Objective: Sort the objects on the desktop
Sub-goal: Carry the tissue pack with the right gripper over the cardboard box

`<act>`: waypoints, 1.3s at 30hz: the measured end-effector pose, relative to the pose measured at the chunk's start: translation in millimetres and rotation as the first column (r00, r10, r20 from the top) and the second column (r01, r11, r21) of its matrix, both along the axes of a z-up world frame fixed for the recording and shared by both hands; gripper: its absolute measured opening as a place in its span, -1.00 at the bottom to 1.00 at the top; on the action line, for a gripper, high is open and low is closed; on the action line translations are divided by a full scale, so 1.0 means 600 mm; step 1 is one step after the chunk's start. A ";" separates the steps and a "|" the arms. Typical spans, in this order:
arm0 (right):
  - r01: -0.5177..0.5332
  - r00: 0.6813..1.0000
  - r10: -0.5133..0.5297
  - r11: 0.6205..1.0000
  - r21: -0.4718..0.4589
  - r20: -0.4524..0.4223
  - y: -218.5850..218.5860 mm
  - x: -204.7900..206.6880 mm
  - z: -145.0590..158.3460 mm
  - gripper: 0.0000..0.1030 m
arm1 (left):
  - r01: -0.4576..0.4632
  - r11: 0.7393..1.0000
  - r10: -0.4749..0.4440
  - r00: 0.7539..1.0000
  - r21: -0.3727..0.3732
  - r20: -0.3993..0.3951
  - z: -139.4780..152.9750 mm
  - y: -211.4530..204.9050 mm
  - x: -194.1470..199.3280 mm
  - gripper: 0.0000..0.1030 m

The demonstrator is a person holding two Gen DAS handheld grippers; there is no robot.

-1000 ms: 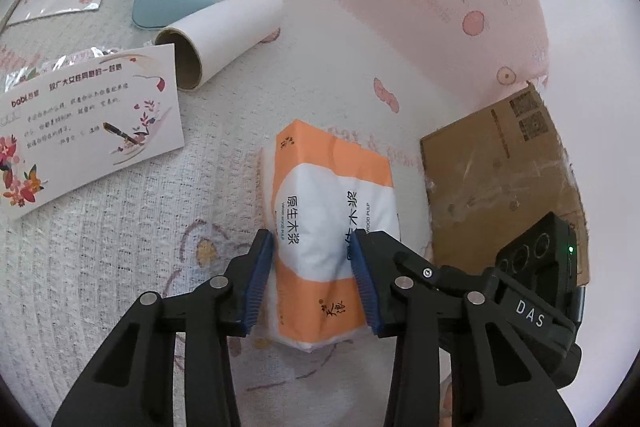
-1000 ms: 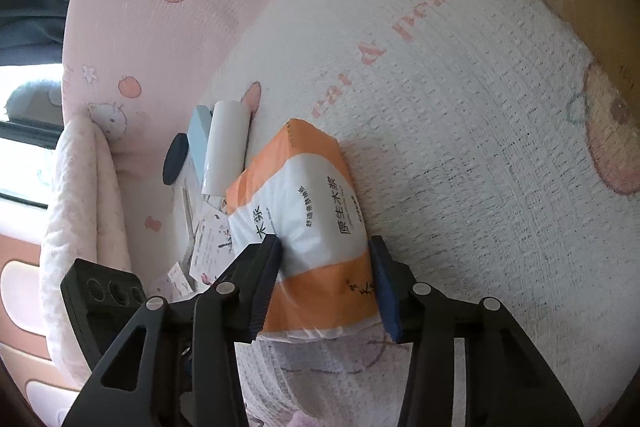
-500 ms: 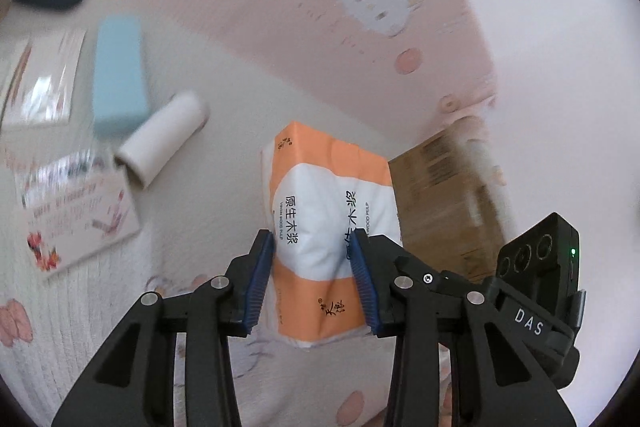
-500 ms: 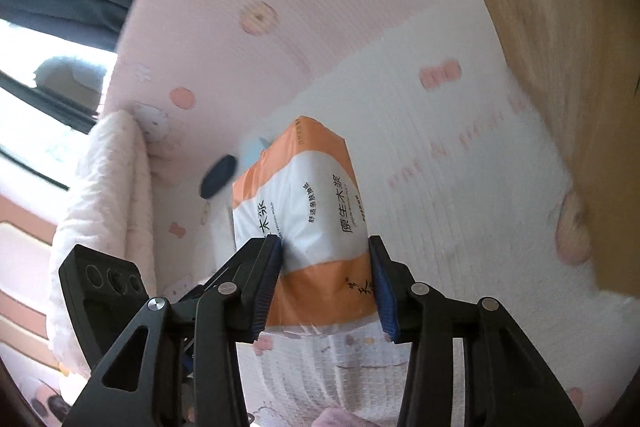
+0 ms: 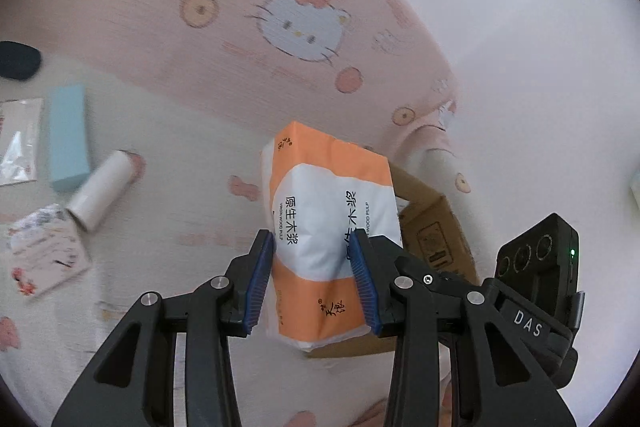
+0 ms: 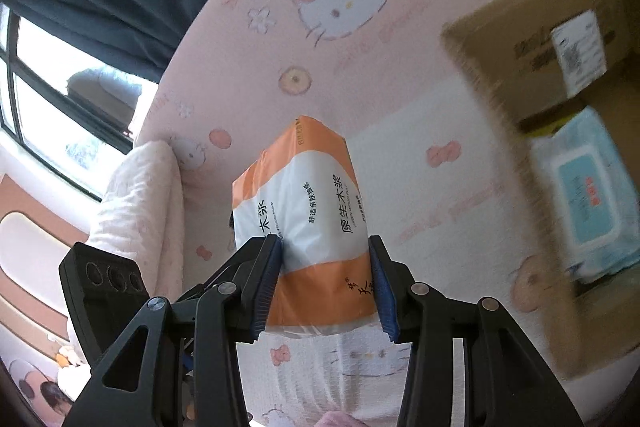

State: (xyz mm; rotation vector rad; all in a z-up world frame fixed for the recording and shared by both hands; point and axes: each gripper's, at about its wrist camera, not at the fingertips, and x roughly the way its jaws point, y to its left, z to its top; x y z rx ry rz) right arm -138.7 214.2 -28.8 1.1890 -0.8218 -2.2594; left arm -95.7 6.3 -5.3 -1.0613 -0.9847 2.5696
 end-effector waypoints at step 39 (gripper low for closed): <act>0.009 0.985 -0.016 0.999 0.042 0.173 0.341 -0.082 -0.023 -0.20 | 0.199 0.977 -0.178 0.960 -0.079 0.217 -0.020 0.301 -0.181 -0.16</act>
